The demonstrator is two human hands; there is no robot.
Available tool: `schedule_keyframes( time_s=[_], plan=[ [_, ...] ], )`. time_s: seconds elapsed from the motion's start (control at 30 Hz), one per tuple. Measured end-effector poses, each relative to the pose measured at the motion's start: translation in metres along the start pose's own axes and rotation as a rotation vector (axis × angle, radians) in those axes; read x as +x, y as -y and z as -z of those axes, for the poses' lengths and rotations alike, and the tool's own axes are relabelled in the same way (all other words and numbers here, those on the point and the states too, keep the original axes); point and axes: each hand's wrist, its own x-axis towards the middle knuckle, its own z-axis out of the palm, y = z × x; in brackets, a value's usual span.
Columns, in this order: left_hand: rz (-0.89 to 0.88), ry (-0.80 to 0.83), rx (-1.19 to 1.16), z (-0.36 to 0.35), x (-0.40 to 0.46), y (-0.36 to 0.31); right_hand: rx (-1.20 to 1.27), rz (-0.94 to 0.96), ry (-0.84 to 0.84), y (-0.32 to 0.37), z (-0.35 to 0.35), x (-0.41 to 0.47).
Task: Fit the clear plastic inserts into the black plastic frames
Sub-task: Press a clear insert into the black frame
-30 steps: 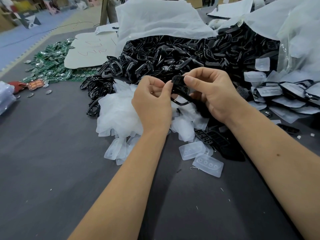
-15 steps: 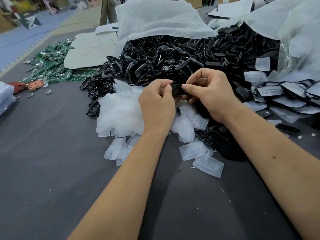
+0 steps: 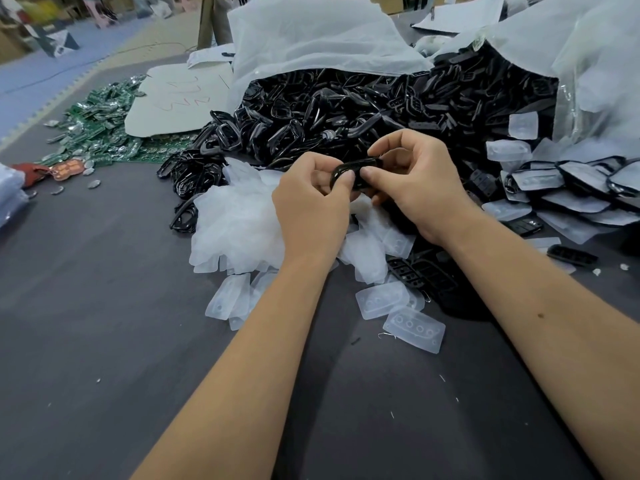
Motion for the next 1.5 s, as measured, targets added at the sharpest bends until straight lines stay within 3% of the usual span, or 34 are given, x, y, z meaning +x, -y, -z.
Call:
schedule_keyframes(
  time_s=[0.23, 0.33, 0.47, 0.53, 0.6, 0.73, 0.9, 1.03, 1.37, 1.5],
  plan=[
    [0.030, 0.058, -0.027, 0.002, 0.001, 0.002, -0.084, 0.038, -0.016, 0.006, 0.005, -0.001],
    [-0.028, -0.050, -0.049, 0.002, -0.002, -0.002, -0.365, 0.115, 0.017, 0.017, 0.009, 0.004],
    [-0.046, -0.124, -0.061, 0.001, -0.002, -0.004, -0.878, 0.139, 0.358, 0.042, 0.014, 0.011],
    [-0.026, -0.110, -0.072, 0.001, -0.002, -0.003, -1.012, 0.040, 0.500, 0.048, 0.013, 0.010],
    [-0.006, -0.096, -0.079, 0.001, -0.001, -0.002, -1.070, 0.013, 0.540, 0.050, 0.012, 0.008],
    [0.012, -0.104, -0.044, 0.001, 0.000, -0.001, -0.924, 0.056, 0.499, 0.051, 0.018, 0.011],
    [-0.011, -0.124, 0.031, 0.000, 0.002, -0.001, -0.144, -0.047, 0.347, 0.037, 0.021, 0.007],
    [-0.031, -0.062, 0.100, 0.000, 0.003, -0.001, 0.141, -0.076, 0.219, 0.024, 0.013, 0.004],
    [0.000, -0.014, -0.002, 0.000, 0.003, 0.000, 0.229, -0.038, 0.048, 0.010, 0.001, -0.005],
    [0.003, -0.012, -0.041, -0.001, 0.003, 0.002, 0.235, 0.019, -0.188, 0.008, 0.003, -0.001]
  ],
)
